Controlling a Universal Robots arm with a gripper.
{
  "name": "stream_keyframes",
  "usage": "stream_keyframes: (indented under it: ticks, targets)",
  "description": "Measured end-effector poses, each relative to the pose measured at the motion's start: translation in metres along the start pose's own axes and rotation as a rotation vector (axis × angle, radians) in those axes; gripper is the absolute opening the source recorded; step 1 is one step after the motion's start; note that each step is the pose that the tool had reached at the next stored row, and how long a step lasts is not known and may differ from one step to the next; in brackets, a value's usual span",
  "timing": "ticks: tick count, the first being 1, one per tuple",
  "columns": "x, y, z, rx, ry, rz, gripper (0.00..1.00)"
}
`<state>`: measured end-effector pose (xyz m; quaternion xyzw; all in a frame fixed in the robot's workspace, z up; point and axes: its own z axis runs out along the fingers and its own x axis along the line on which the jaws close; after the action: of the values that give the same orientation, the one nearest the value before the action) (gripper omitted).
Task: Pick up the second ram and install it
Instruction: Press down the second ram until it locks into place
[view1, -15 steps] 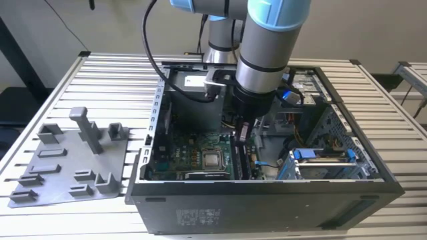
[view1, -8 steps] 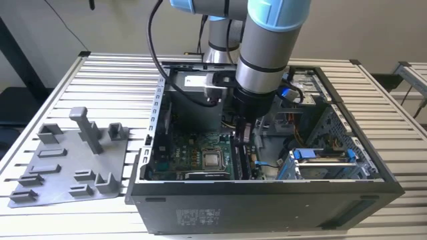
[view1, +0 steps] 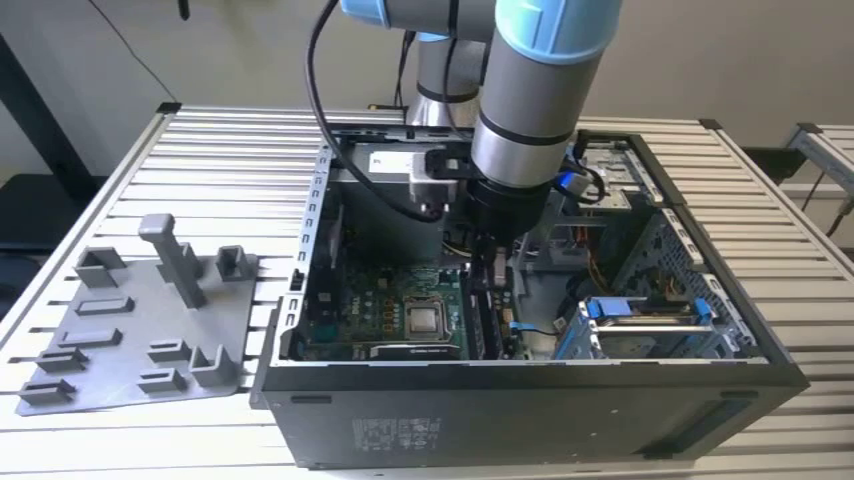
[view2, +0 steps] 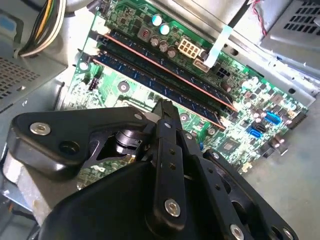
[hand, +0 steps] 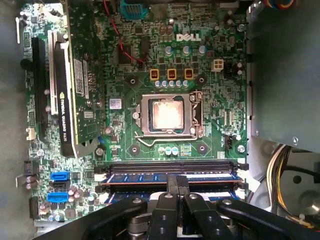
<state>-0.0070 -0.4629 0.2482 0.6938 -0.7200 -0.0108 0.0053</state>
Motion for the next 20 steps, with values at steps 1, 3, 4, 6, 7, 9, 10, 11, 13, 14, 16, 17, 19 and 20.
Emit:
stream_keyframes:
  ticks: [1,3,4,6,7,9,10,11,13,14,16,17,19,20]
  targets:
    - [0.0000,0.0000,0.0000,0.0000,0.0001,-0.007,0.11]
    - [0.0000,0.0001,0.0000,0.0001,0.0002,-0.007,0.11]
    - [0.0000,0.0001,0.0000,0.0002,0.0002,-0.007,0.11]
    - [-0.0001,0.0000,0.0008,0.0004,-0.0004,-0.005,0.11]
    - [0.0000,-0.0001,0.0015,0.0004,-0.0007,-0.002,0.11]
    - [0.0000,-0.0002,0.0034,0.0003,-0.0014,0.006,0.11]
    - [0.0000,-0.0003,0.0045,0.0003,-0.0019,0.010,0.11]
    - [0.0000,-0.0005,0.0055,0.0003,-0.0022,0.013,0.11]
    - [0.0000,-0.0007,0.0076,0.0003,-0.0022,0.016,0.11]
    - [0.0000,-0.0008,0.0089,0.0003,-0.0023,0.016,0.11]
    - [0.0000,-0.0020,0.0109,0.0000,-0.0023,0.015,0.11]
    - [0.0000,-0.0023,0.0125,0.0000,-0.0023,0.015,0.11]
    - [0.0000,-0.0027,0.0161,-0.0001,-0.0022,0.015,0.11]
    - [0.0000,-0.0028,0.0180,-0.0001,-0.0023,0.015,0.11]
